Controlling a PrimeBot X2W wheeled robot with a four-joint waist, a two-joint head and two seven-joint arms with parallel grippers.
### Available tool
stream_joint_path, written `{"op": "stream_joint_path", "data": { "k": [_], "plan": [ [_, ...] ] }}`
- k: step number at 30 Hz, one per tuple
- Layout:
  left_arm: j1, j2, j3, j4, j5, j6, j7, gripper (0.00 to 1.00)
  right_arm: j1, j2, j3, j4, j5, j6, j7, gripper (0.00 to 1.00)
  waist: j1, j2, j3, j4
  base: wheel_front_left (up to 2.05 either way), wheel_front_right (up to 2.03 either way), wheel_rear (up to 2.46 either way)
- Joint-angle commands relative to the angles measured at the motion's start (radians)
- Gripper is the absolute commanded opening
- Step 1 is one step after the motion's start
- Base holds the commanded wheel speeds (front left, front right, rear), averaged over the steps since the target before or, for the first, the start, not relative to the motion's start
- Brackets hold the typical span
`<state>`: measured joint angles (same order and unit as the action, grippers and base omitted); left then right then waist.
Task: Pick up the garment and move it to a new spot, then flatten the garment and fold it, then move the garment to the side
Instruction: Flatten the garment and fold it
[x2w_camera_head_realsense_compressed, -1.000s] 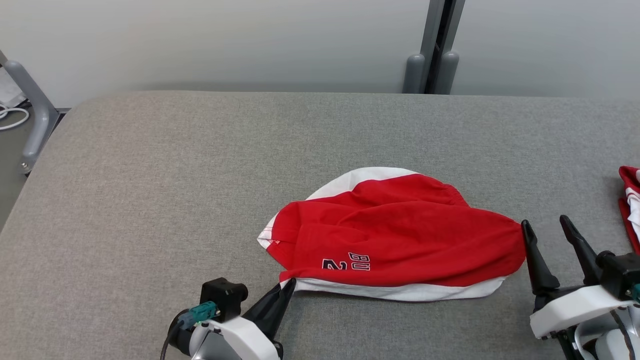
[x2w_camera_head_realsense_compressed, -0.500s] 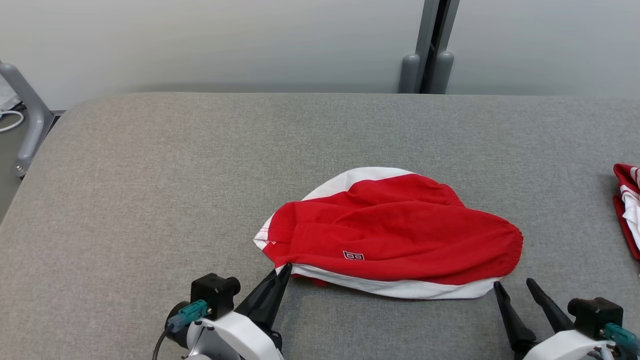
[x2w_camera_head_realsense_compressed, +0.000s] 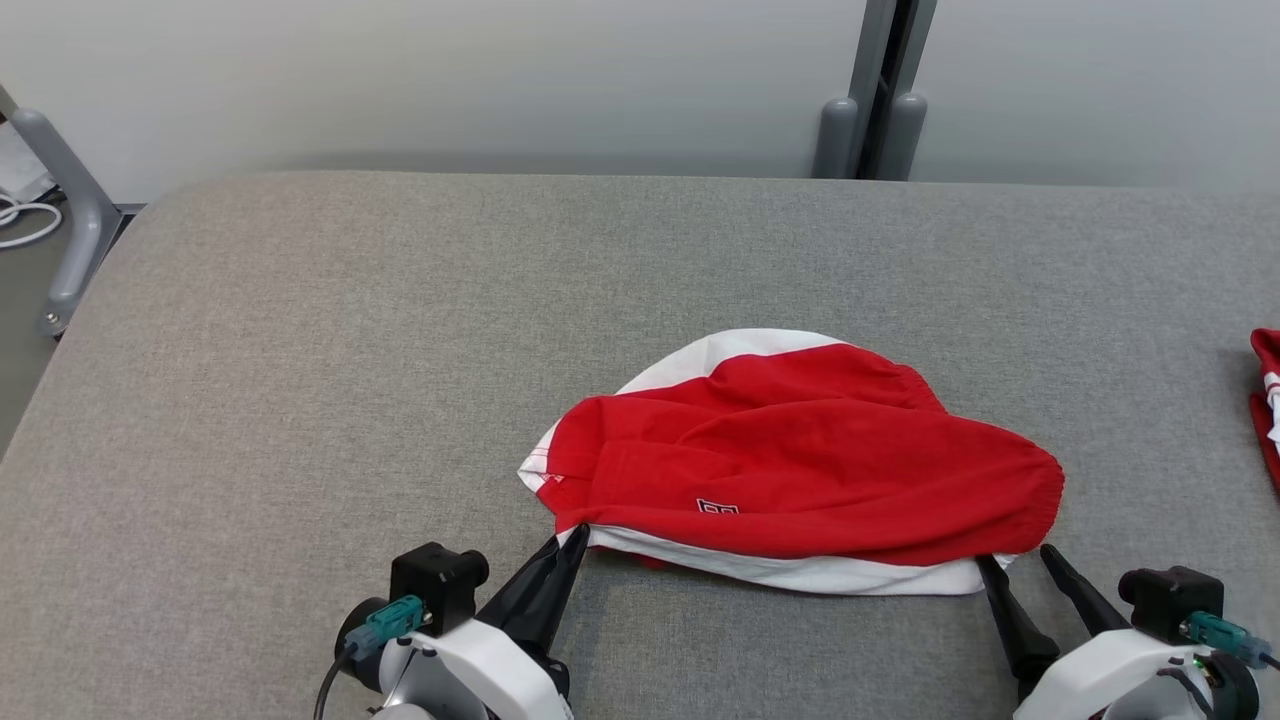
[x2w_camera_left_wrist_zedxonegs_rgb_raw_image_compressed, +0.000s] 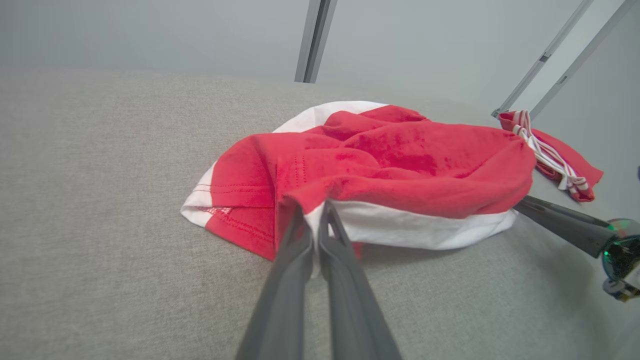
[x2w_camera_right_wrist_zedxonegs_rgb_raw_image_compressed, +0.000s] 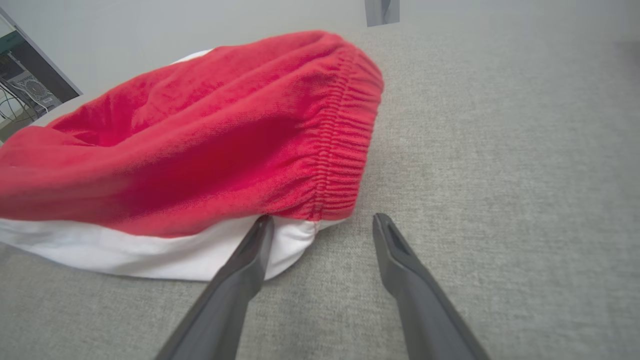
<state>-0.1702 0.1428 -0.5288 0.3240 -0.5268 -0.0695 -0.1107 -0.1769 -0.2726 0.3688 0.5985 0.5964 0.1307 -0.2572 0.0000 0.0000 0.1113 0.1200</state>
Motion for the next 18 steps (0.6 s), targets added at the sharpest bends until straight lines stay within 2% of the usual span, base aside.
{"op": "stream_joint_path", "data": {
  "k": [1, 7, 8, 9, 10, 11, 18],
  "plan": [
    [-0.015, 0.004, 0.002, 0.001, 0.003, 0.003, -0.006, 0.0, -0.021, -0.011, 0.008, 0.01, 0.001, 0.0, -0.008, 1.0, 0.0, 0.0, 0.004, 0.004, 0.0, 0.0, 0.0],
    [-0.019, 0.004, -0.002, 0.003, -0.002, 0.007, -0.007, 0.0, -0.046, -0.02, 0.03, 0.022, 0.006, 0.0, -0.009, 1.0, 0.0, 0.0, 0.01, 0.012, 0.0, 0.0, 0.0],
    [-0.02, 0.004, -0.003, 0.003, -0.003, 0.007, -0.007, 0.0, -0.047, -0.022, 0.037, 0.021, 0.008, 0.0, -0.009, 0.96, 0.0, 0.0, 0.011, 0.012, 0.0, 0.0, 0.0],
    [-0.021, 0.005, -0.004, 0.004, -0.004, 0.007, -0.007, 0.0, -0.048, -0.024, 0.044, 0.02, 0.01, 0.0, -0.009, 0.59, 0.0, 0.0, 0.011, 0.013, 0.0, 0.0, 0.0],
    [-0.022, 0.006, -0.004, 0.005, -0.005, 0.007, -0.008, 0.0, -0.051, -0.026, 0.047, 0.018, 0.012, 0.0, -0.009, 0.34, 0.0, 0.0, 0.012, 0.013, 0.0, 0.0, 0.0],
    [-0.023, 0.007, -0.004, 0.005, -0.006, 0.007, -0.008, 0.0, -0.053, -0.028, 0.05, 0.017, 0.013, 0.0, -0.009, 0.0, 0.0, 0.0, 0.011, 0.013, 0.0, 0.0, 0.0],
    [-0.025, 0.012, 0.0, 0.01, -0.013, 0.012, -0.011, 0.0, -0.047, -0.046, 0.07, 0.007, 0.023, 0.0, -0.009, 0.0, 0.0, 0.0, 0.006, 0.008, 0.0, 0.0, 0.0]
  ]
}}
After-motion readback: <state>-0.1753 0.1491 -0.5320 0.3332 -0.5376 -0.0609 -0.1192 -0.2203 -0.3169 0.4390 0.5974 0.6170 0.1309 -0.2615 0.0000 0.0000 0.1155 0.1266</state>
